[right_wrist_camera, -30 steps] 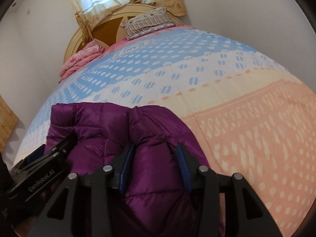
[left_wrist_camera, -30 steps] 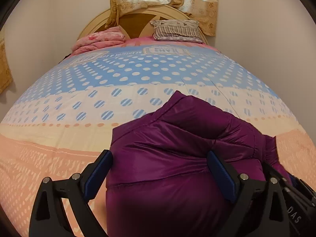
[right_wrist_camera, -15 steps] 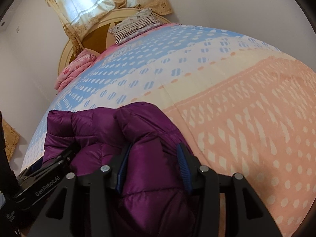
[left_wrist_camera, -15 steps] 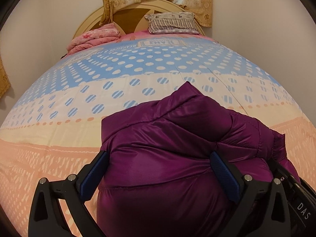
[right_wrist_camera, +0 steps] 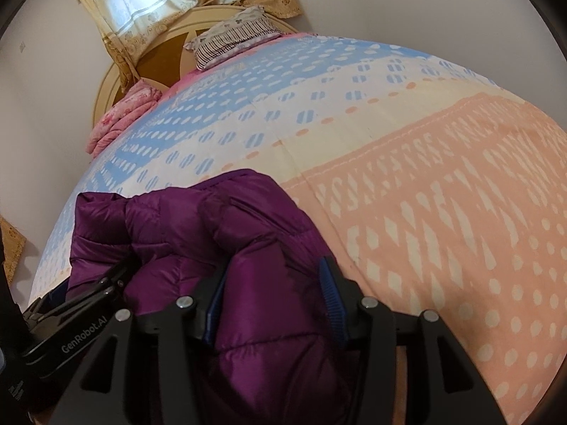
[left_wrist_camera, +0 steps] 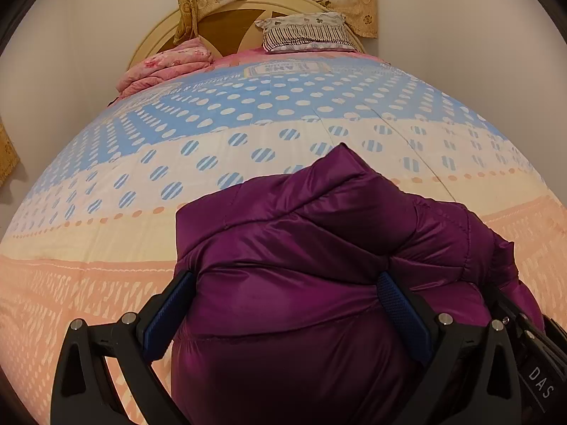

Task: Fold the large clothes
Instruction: 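Grasp the folded jacket with both grippers and lift it, then hold the purple jacket bundle with both grippers and press it together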

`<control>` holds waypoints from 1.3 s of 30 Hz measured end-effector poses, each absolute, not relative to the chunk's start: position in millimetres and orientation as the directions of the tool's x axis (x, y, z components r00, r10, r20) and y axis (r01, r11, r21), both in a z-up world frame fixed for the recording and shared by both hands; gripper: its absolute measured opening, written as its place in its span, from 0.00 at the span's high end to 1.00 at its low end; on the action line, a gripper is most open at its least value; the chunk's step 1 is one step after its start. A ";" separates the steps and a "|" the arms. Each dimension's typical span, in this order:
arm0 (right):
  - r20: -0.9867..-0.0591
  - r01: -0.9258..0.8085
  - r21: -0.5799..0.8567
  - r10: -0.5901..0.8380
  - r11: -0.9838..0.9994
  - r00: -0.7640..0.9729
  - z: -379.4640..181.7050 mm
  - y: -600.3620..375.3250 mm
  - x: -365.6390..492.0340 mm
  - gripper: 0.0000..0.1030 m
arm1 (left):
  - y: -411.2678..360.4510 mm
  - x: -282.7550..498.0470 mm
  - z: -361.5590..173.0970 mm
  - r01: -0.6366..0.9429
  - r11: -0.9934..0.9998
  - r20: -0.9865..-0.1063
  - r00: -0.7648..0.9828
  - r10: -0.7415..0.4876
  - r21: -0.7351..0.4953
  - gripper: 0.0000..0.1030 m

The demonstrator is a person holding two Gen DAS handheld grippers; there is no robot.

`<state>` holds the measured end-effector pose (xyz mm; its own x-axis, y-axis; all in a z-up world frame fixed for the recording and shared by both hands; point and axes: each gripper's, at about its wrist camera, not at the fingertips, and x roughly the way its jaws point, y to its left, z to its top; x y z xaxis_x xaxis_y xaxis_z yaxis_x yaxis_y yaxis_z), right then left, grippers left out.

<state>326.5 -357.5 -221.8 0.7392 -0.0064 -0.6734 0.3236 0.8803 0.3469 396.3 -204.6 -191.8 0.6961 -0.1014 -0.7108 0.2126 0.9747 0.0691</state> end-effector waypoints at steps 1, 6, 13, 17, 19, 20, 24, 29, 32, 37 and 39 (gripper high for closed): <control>-0.676 0.325 0.342 -0.010 0.882 0.737 -222.0 -357.0 326.8 0.50 | -205.1 396.3 -192.2 0.213 0.974 -0.711 0.696 -0.099 0.072 0.01; -0.686 0.331 0.322 -0.022 0.887 0.727 -221.9 -354.3 328.7 0.50 | -205.7 396.3 -193.2 0.213 0.974 -0.711 0.697 -0.093 0.082 0.01; -0.691 0.334 0.307 -0.032 0.891 0.722 -222.2 -352.4 330.3 0.50 | -207.3 396.7 -194.1 0.212 0.973 -0.711 0.698 -0.085 0.091 0.01; -0.693 0.334 0.304 -0.034 0.892 0.720 -222.4 -352.6 330.8 0.50 | -208.2 396.8 -194.8 0.212 0.973 -0.711 0.699 -0.082 0.096 0.01; -0.689 0.332 0.296 -0.040 0.896 0.724 -220.3 -352.0 329.5 0.50 | -208.0 396.8 -194.8 0.213 0.973 -0.710 0.699 -0.084 0.094 0.01; -0.680 0.327 0.280 -0.054 0.903 0.731 -216.2 -349.8 327.4 0.50 | -206.9 396.7 -194.8 0.212 0.973 -0.709 0.700 -0.089 0.088 0.01; -0.593 0.282 0.186 -0.122 0.941 0.796 -179.4 -331.3 313.3 0.50 | -202.3 396.5 -190.4 0.215 0.973 -0.717 0.691 -0.094 0.080 0.01; -0.573 0.091 0.167 0.021 0.982 0.819 -156.7 -309.3 335.3 0.75 | -173.9 375.3 -162.2 0.161 0.987 -0.660 0.744 -0.104 0.026 0.01; -0.637 0.107 0.207 0.051 0.972 0.769 -175.0 -322.6 357.3 0.77 | -157.9 370.8 -167.0 0.159 0.987 -0.662 0.738 -0.127 -0.011 0.01; -0.671 0.117 0.208 0.055 0.971 0.740 -206.4 -332.3 360.4 0.84 | -139.7 389.8 -196.7 0.146 0.974 -0.721 0.654 -0.228 -0.175 0.01; -0.671 0.119 0.230 0.068 0.966 0.738 -210.8 -336.1 360.9 0.84 | -141.1 393.1 -201.6 0.150 0.971 -0.730 0.641 -0.237 -0.184 0.01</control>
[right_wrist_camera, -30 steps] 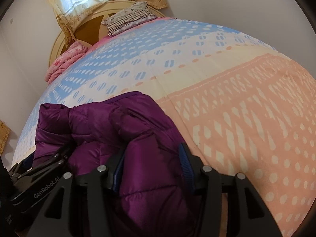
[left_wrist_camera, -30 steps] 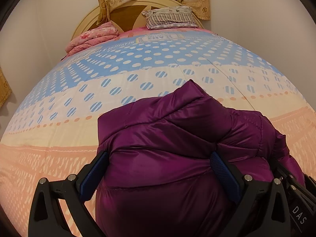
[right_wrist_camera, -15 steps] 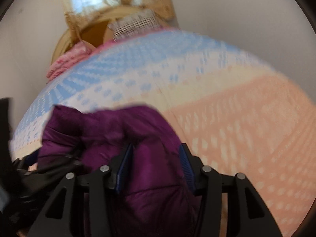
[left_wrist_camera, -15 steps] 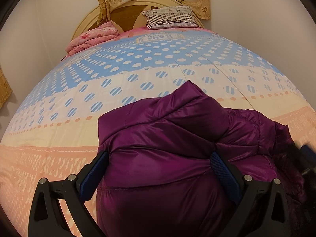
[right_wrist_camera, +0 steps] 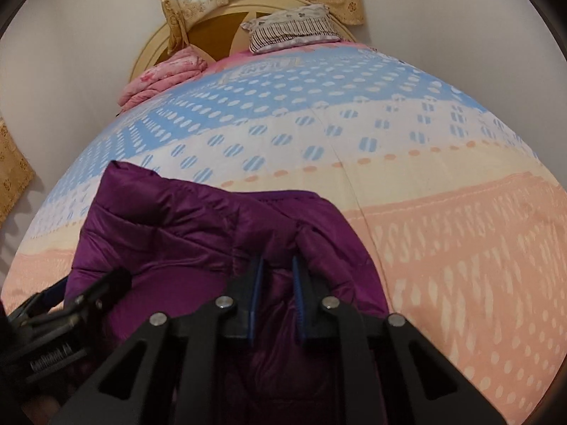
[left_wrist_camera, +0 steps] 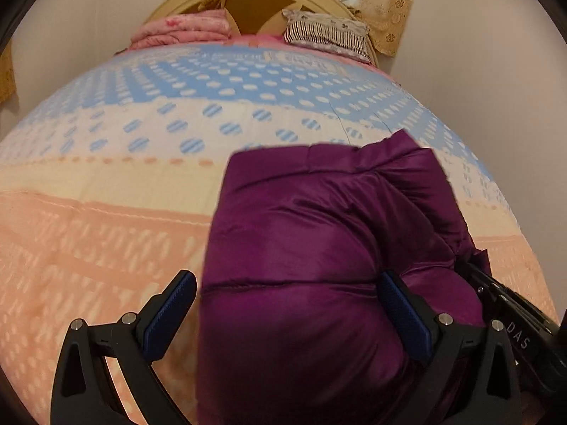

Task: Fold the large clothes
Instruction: 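Hold the purple jacket bundle with both grippers and press it together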

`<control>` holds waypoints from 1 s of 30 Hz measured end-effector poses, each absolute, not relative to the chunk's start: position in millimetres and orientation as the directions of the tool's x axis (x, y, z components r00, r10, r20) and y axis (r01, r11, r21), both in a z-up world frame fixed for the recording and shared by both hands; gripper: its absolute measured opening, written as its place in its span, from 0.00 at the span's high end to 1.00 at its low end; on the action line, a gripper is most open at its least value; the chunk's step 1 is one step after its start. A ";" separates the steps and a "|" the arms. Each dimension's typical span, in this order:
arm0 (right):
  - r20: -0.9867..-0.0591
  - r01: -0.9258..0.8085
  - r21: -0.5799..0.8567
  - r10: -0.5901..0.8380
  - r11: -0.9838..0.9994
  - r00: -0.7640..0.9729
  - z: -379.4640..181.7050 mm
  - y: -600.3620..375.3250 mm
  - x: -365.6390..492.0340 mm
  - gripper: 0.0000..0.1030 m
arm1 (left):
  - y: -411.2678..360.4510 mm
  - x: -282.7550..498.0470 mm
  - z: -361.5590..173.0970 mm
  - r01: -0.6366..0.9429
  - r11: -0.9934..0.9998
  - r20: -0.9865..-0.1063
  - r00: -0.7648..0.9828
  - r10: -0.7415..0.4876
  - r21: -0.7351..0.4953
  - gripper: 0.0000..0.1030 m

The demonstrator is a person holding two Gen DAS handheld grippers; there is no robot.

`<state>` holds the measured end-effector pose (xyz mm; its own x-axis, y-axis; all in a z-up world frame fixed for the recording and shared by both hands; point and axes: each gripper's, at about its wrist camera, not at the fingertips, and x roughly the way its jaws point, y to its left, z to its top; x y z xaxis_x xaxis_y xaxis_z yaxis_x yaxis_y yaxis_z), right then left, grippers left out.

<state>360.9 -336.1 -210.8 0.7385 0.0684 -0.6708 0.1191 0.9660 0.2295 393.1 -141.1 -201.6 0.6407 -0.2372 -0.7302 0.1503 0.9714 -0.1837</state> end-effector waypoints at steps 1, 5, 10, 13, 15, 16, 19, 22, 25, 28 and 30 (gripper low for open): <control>-0.672 0.126 0.248 0.077 0.960 0.736 -214.2 -339.7 362.1 0.85 | -143.1 393.3 -201.9 0.154 0.972 -0.733 0.639 -0.233 -0.175 0.01; -0.669 0.134 0.250 0.071 0.959 0.740 -215.3 -338.0 360.1 0.86 | -145.2 395.5 -206.6 0.162 0.971 -0.748 0.619 -0.241 -0.179 0.01; -0.680 0.142 0.234 0.058 0.962 0.731 -214.7 -335.7 358.7 0.86 | -152.8 394.4 -208.6 0.161 0.972 -0.755 0.612 -0.236 -0.174 0.01; -0.685 0.149 0.211 0.038 0.966 0.727 -215.5 -332.8 360.9 0.86 | -154.4 393.9 -209.4 0.161 0.972 -0.757 0.610 -0.234 -0.170 0.01; -0.688 0.153 0.201 0.028 0.968 0.726 -216.0 -332.0 361.1 0.86 | -155.0 394.5 -210.2 0.161 0.972 -0.758 0.609 -0.233 -0.169 0.01; -0.688 0.154 0.197 0.025 0.968 0.725 -216.3 -331.9 360.9 0.86 | -155.7 394.5 -210.0 0.161 0.973 -0.759 0.609 -0.232 -0.168 0.01; -0.691 0.155 0.189 0.019 0.970 0.723 -216.7 -331.7 361.0 0.86 | -157.5 394.3 -209.7 0.160 0.974 -0.759 0.611 -0.226 -0.161 0.01; -0.693 0.158 0.178 0.009 0.971 0.721 -216.9 -330.3 361.4 0.86 | -158.1 395.2 -210.0 0.159 0.975 -0.759 0.611 -0.223 -0.157 0.01; -0.695 0.161 0.170 0.002 0.972 0.719 -217.5 -329.3 361.2 0.86 | -158.0 396.0 -210.4 0.159 0.975 -0.761 0.611 -0.220 -0.154 0.01; -0.697 0.162 0.162 -0.004 0.973 0.717 -218.2 -328.8 362.4 0.86 | -158.0 396.7 -210.6 0.159 0.975 -0.761 0.610 -0.219 -0.153 0.01; -0.697 0.162 0.161 -0.004 0.974 0.717 -218.3 -328.6 363.7 0.86 | -157.9 396.8 -210.5 0.160 0.975 -0.761 0.611 -0.220 -0.153 0.01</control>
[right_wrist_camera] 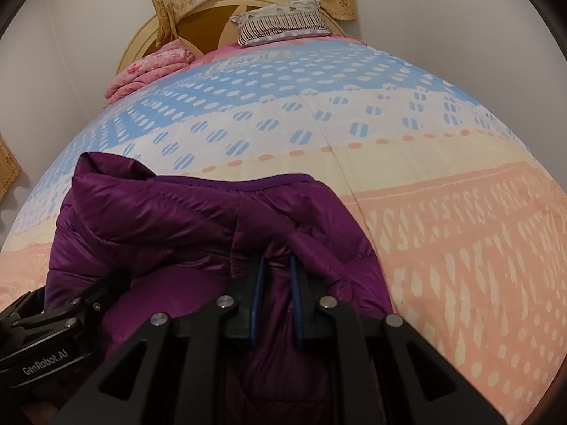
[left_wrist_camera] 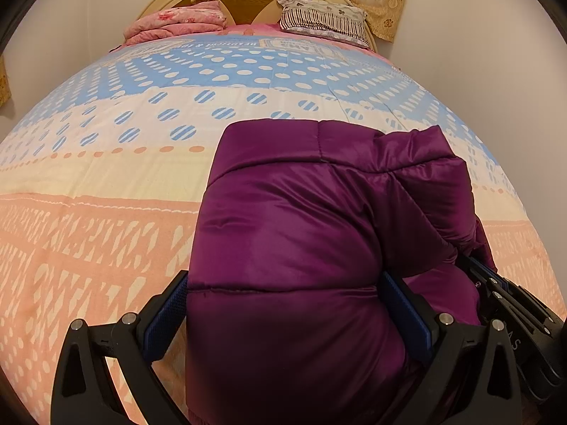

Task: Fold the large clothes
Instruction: 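Hold the purple jacket bundle with both grippers and press it together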

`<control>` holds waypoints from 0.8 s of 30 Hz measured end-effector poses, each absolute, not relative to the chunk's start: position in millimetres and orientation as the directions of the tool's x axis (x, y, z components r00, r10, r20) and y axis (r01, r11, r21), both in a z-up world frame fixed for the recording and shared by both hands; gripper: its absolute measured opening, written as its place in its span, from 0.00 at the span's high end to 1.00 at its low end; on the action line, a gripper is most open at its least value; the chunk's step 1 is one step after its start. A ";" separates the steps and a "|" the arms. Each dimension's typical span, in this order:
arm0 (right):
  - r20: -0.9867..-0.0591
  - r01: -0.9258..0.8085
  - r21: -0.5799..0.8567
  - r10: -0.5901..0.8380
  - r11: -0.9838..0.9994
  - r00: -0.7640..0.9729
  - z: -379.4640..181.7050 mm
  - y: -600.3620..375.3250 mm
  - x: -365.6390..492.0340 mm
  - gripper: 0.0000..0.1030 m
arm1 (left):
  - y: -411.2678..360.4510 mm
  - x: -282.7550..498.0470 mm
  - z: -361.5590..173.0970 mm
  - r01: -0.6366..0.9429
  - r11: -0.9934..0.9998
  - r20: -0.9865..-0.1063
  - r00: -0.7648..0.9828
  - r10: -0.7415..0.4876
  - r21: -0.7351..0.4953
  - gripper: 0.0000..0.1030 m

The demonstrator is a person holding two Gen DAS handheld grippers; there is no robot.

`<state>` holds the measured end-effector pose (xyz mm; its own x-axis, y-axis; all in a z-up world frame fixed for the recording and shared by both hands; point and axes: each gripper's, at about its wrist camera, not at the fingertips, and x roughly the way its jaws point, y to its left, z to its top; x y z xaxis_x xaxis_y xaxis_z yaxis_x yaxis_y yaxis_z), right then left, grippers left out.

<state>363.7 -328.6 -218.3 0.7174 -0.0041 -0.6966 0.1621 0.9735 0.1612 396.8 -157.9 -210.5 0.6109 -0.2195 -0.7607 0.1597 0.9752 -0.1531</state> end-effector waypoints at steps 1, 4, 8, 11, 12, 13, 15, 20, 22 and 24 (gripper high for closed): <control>-0.696 0.162 0.161 -0.005 0.973 0.718 -218.3 -328.8 363.9 0.86 | -157.9 396.9 -210.6 0.160 0.975 -0.761 0.611 -0.219 -0.153 0.01; -0.696 0.163 0.161 -0.005 0.973 0.718 -218.5 -328.8 363.8 0.86 | -157.8 397.3 -210.8 0.160 0.975 -0.761 0.611 -0.220 -0.153 0.01; -0.696 0.162 0.161 -0.005 0.973 0.718 -218.8 -329.2 363.8 0.86 | -157.8 397.7 -211.0 0.160 0.975 -0.761 0.611 -0.218 -0.151 0.01; -0.696 0.162 0.161 -0.005 0.974 0.718 -218.8 -329.3 363.9 0.86 | -157.5 398.2 -211.0 0.160 0.975 -0.761 0.611 -0.218 -0.151 0.01; -0.696 0.162 0.161 -0.005 0.974 0.718 -218.9 -329.9 364.0 0.86 | -157.5 398.4 -211.1 0.160 0.976 -0.761 0.612 -0.217 -0.150 0.01; -0.695 0.163 0.161 -0.005 0.973 0.719 -219.1 -330.0 364.0 0.86 | -157.7 398.2 -211.0 0.160 0.976 -0.761 0.612 -0.217 -0.149 0.01; -0.696 0.162 0.161 -0.005 0.974 0.718 -219.2 -330.0 364.1 0.86 | -157.6 398.3 -210.8 0.160 0.976 -0.761 0.612 -0.217 -0.149 0.01; -0.695 0.163 0.161 -0.005 0.974 0.719 -219.3 -329.9 364.1 0.86 | -157.2 399.0 -210.4 0.159 0.976 -0.760 0.614 -0.214 -0.146 0.01; -0.695 0.163 0.161 -0.005 0.973 0.719 -219.4 -330.1 364.2 0.86 | -156.9 399.2 -210.5 0.159 0.976 -0.760 0.614 -0.215 -0.147 0.01; -0.695 0.164 0.161 -0.006 0.973 0.719 -219.3 -329.9 364.3 0.86 | -157.7 399.1 -210.6 0.159 0.976 -0.760 0.614 -0.214 -0.146 0.01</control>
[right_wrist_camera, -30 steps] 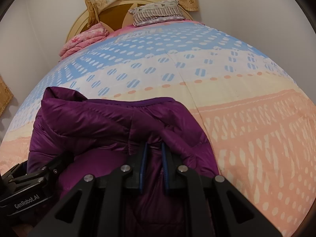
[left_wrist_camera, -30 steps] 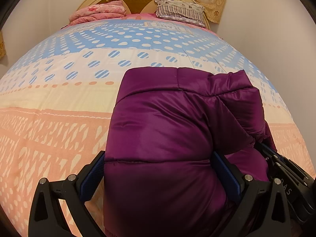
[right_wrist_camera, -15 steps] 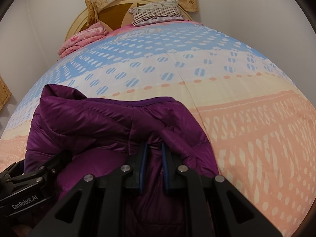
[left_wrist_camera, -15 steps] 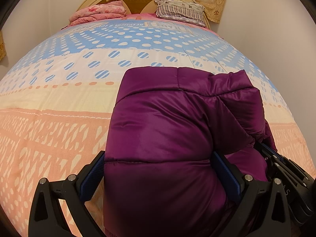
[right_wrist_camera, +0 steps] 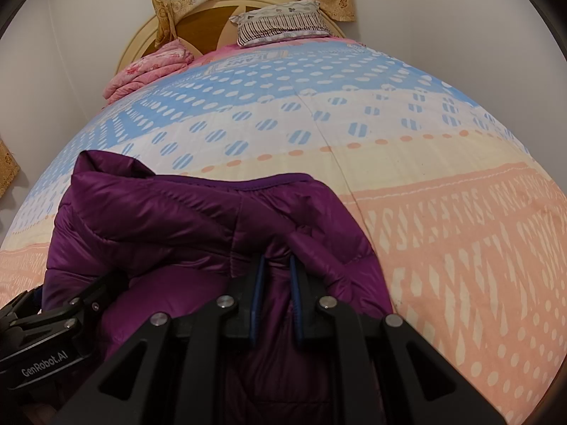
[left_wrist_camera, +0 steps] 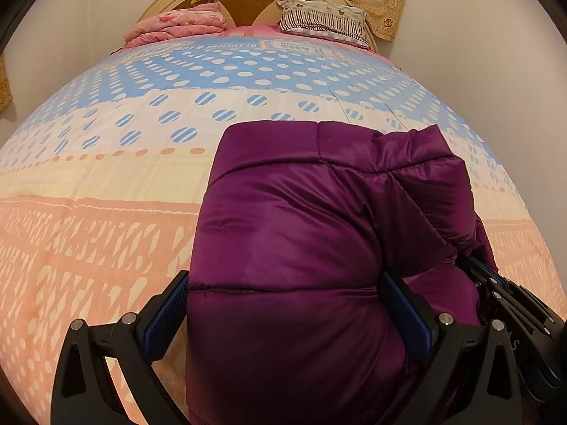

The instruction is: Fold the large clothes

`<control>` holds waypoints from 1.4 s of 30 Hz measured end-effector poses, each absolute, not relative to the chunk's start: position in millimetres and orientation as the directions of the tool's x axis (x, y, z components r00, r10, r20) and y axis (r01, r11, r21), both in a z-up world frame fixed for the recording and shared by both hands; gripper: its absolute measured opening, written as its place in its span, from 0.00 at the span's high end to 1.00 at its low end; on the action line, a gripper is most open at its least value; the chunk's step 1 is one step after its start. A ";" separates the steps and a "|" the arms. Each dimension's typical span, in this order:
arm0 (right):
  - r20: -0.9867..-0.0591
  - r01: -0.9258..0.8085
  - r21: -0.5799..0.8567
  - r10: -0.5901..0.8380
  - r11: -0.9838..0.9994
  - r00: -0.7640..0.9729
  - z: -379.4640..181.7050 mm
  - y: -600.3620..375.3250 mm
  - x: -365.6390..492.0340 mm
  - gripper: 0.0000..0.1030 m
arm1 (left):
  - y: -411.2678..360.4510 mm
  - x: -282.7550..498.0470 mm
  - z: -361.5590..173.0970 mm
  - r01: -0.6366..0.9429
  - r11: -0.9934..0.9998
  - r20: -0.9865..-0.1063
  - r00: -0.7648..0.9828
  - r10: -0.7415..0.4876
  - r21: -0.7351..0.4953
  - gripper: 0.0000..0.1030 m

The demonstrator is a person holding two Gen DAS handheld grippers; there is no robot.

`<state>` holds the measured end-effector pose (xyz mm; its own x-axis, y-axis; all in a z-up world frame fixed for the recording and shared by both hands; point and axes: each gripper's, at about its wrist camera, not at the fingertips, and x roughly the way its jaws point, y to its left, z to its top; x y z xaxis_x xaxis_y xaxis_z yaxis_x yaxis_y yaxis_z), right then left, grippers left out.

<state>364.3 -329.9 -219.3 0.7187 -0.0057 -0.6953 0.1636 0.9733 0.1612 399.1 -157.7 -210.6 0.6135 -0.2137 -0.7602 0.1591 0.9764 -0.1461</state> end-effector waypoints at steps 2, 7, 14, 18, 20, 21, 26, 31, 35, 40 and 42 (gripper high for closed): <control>-0.695 0.163 0.161 -0.006 0.973 0.719 -219.4 -330.1 364.4 0.86 | -159.1 399.2 -209.8 0.160 0.978 -0.763 0.612 -0.206 -0.135 0.01; -0.686 0.148 0.207 0.036 0.967 0.726 -214.7 -334.4 360.3 0.81 | -140.5 386.7 -195.5 0.184 0.960 -0.778 0.563 -0.278 -0.210 0.01; -0.579 0.148 0.258 0.030 0.955 0.815 -180.4 -358.3 285.2 0.13 | -91.5 313.5 -181.3 0.291 0.917 -0.705 0.588 -0.397 -0.274 0.01; -0.655 0.134 0.288 0.093 0.948 0.750 -208.6 -366.1 281.4 0.19 | -91.7 311.8 -205.9 0.298 0.900 -0.712 0.553 -0.434 -0.317 0.01; -0.654 0.132 0.316 0.115 0.939 0.748 -216.6 -368.5 281.8 0.21 | -93.8 313.3 -210.5 0.296 0.886 -0.700 0.543 -0.464 -0.357 0.01; -0.654 0.129 0.339 0.135 0.932 0.744 -221.0 -369.8 283.3 0.22 | -96.0 314.8 -211.8 0.297 0.882 -0.698 0.540 -0.471 -0.366 0.01; -0.639 0.041 0.409 0.254 0.912 0.726 -230.7 -366.0 290.1 0.43 | -116.2 315.4 -209.8 0.383 0.850 -0.667 0.530 -0.524 -0.363 0.21; -0.588 -0.013 0.512 0.361 0.859 0.723 -231.7 -366.0 284.4 0.75 | -126.2 299.9 -185.2 0.424 0.868 -0.646 0.591 -0.483 -0.260 0.64; -0.527 -0.053 0.544 0.390 0.838 0.755 -218.6 -354.2 267.1 0.79 | -116.6 278.7 -150.5 0.450 0.876 -0.593 0.662 -0.458 -0.174 0.67; -0.461 -0.132 0.565 0.445 0.814 0.768 -197.1 -325.0 256.8 0.80 | -88.4 258.3 -119.3 0.435 0.891 -0.548 0.717 -0.431 -0.131 0.68; -0.448 -0.165 0.556 0.461 0.815 0.766 -185.9 -305.9 261.7 0.80 | -74.9 253.7 -114.5 0.418 0.900 -0.544 0.730 -0.414 -0.125 0.68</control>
